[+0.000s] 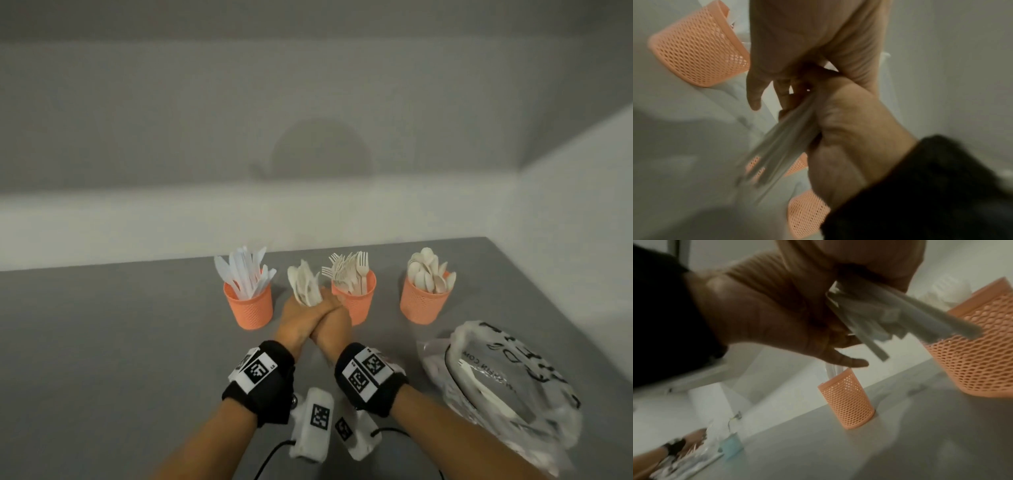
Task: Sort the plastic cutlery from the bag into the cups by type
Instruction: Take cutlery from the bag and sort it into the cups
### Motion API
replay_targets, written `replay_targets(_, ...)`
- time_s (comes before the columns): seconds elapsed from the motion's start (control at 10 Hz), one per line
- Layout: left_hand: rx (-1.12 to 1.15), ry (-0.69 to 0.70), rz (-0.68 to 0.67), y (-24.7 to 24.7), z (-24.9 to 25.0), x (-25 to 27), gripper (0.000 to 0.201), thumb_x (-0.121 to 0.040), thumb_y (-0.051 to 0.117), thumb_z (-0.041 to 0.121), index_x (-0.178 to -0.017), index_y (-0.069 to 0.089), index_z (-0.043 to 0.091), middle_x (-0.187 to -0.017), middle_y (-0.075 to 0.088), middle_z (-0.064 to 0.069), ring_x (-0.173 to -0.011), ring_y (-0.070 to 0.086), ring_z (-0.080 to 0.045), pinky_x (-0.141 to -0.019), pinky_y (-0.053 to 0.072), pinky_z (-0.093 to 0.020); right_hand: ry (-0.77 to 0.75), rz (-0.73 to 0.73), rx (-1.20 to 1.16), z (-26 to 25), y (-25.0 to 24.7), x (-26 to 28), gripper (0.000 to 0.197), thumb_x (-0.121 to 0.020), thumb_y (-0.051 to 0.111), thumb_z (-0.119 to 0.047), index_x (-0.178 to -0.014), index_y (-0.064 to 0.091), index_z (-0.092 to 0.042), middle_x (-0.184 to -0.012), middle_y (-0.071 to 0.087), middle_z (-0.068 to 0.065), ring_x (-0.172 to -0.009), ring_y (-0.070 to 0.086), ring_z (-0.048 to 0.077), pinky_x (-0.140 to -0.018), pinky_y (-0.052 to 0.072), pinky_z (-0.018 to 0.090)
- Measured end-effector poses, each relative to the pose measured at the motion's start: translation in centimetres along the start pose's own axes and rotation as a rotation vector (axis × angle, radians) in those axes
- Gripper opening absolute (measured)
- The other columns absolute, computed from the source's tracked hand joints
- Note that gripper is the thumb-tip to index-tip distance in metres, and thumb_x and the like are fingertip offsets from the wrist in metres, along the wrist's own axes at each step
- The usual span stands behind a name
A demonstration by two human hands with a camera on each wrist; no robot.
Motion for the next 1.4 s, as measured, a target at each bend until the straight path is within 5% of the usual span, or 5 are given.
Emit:
replay_targets(0.5, 0.219, -0.191, -0.312, 0.2, 0.0, 0.8, 0.016, -0.091, 0.052, 0.028, -0.087, 0.06, 0.014, -0.076, 0.064, 0.001, -0.068, 0.059, -0.014, -0.034, 0.042, -0.019, 0.289, -0.612, -0.518, -1.2, -0.1, 3.4, 0.005, -0.08, 0.058, -0.011, -0.079, 0.054, -0.01, -0.045, 0.055, 0.001, -0.042, 0.054, 0.013, -0.05, 0.052, 0.023)
replay_targets(0.7, 0.134, -0.121, -0.263, -0.7, 0.1, 0.0, 0.053, -0.081, 0.061, 0.049, -0.104, 0.062, 0.001, -0.08, 0.066, -0.013, -0.047, 0.056, -0.018, -0.04, 0.048, -0.024, 0.18, -0.416, -0.433, 0.1, -0.3, 2.6, 0.007, -0.089, 0.057, -0.014, -0.083, 0.054, -0.014, -0.046, 0.048, -0.004, -0.034, 0.044, 0.008, -0.04, 0.041, 0.021)
replay_targets(0.9, 0.105, 0.011, 0.068, -2.7, 0.6, 0.3, 0.013, -0.086, 0.062, 0.031, -0.088, 0.057, 0.019, -0.087, 0.057, 0.001, -0.075, 0.052, -0.012, -0.065, 0.044, -0.024, 0.112, -0.101, -0.347, 2.1, -2.1, 1.2, 0.012, -0.085, 0.064, -0.01, -0.095, 0.057, -0.011, -0.05, 0.047, -0.002, -0.036, 0.045, 0.005, -0.044, 0.043, 0.02)
replay_targets(1.1, -0.039, 0.076, 0.078, -1.3, 0.7, 0.4, 0.016, -0.085, 0.066, 0.019, -0.074, 0.056, 0.014, -0.066, 0.055, -0.001, -0.04, 0.047, -0.002, -0.045, 0.04, -0.017, 0.018, -0.139, -0.306, 1.3, -1.4, 1.8, 0.026, -0.087, 0.062, -0.005, -0.111, 0.053, -0.009, -0.055, 0.051, -0.002, -0.036, 0.046, 0.002, -0.039, 0.041, 0.018)
replay_targets(1.4, 0.205, 0.198, 0.147, -2.8, 4.0, 0.7, 0.017, -0.099, 0.04, 0.02, -0.084, 0.045, 0.015, -0.067, 0.067, -0.002, -0.06, 0.065, -0.011, -0.065, 0.055, -0.028, 0.183, -0.196, -0.533, 2.3, -2.5, 2.4, 0.017, -0.09, 0.057, -0.032, -0.092, 0.053, -0.017, -0.053, 0.042, -0.003, -0.04, 0.044, 0.007, -0.043, 0.043, 0.02)
Point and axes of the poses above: each hand's wrist, its own x-axis away from the middle knuckle, its own y-axis out of the palm, z = x × y, the point moved 5 cm from there along -x, towards the middle knuckle
